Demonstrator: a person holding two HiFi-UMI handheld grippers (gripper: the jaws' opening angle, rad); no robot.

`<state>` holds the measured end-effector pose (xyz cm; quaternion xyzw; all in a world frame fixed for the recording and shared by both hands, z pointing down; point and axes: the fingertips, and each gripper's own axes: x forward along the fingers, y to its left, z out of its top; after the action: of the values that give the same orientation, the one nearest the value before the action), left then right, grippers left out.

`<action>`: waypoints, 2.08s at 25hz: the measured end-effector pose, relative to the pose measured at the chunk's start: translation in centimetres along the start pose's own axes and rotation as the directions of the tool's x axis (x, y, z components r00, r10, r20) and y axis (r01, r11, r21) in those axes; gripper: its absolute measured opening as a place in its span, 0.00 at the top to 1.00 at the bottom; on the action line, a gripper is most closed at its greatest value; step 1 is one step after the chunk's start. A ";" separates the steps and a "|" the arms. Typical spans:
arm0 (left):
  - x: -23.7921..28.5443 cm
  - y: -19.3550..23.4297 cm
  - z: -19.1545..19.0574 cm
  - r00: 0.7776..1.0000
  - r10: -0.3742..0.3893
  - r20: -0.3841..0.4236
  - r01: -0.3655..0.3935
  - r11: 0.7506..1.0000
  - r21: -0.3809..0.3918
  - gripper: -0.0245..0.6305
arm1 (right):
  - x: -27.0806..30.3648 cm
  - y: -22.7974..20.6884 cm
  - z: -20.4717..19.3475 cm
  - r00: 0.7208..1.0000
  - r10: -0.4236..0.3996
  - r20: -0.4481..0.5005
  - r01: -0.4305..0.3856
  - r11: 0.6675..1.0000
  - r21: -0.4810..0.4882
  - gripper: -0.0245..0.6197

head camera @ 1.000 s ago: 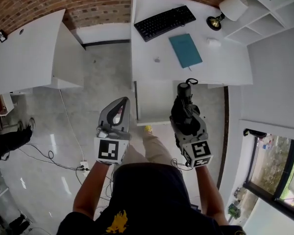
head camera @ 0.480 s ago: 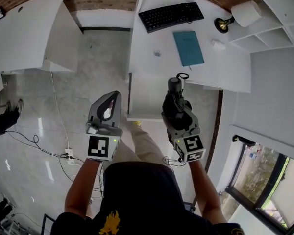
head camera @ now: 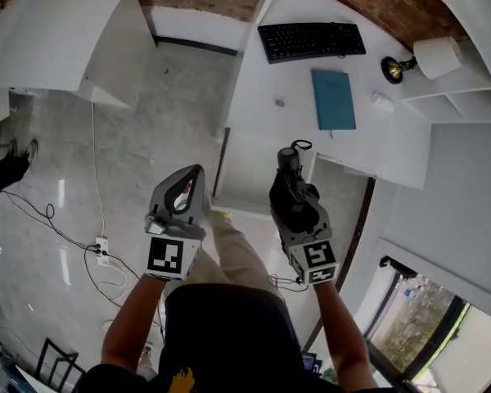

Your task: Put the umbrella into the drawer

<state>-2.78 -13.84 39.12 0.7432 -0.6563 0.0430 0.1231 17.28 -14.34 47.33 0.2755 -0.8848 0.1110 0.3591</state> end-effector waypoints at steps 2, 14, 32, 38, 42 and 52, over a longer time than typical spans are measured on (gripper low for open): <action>-0.2 -0.4 -0.8 1.000 0.010 -0.005 -0.010 1.000 -0.016 0.93 | 0.6 0.1 -0.4 1.000 0.020 -0.013 -0.020 1.000 -0.017 0.56; 0.5 -1.1 -4.3 0.997 0.077 -0.031 -0.078 0.997 -0.027 0.93 | 4.4 -1.3 -1.9 0.992 0.126 -0.029 -0.128 0.987 -0.094 0.56; 4.9 1.3 -14.0 0.991 0.055 -0.123 -0.064 0.996 -0.067 0.93 | 12.5 -2.0 -6.7 0.980 0.173 -0.095 -0.187 0.969 -0.160 0.56; 6.1 1.2 -17.0 0.987 0.015 -0.162 -0.022 0.999 -0.040 0.93 | 14.6 -2.1 -8.3 0.977 0.182 -0.111 -0.201 0.958 -0.205 0.56; 6.7 2.1 -18.5 0.986 0.029 -0.163 -0.039 0.998 -0.056 0.93 | 15.9 -1.8 -9.1 0.972 0.196 -0.129 -0.220 0.951 -0.215 0.56; 7.9 5.1 -21.4 0.981 0.087 -0.172 -0.101 0.992 -0.073 0.93 | 18.7 -2.8 -12.0 0.968 0.190 -0.166 -0.224 0.950 -0.218 0.56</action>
<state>-4.70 -16.90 62.26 0.6995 -0.6789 0.0848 0.2063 14.74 -19.59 68.95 0.1278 -0.8876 0.0622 0.4382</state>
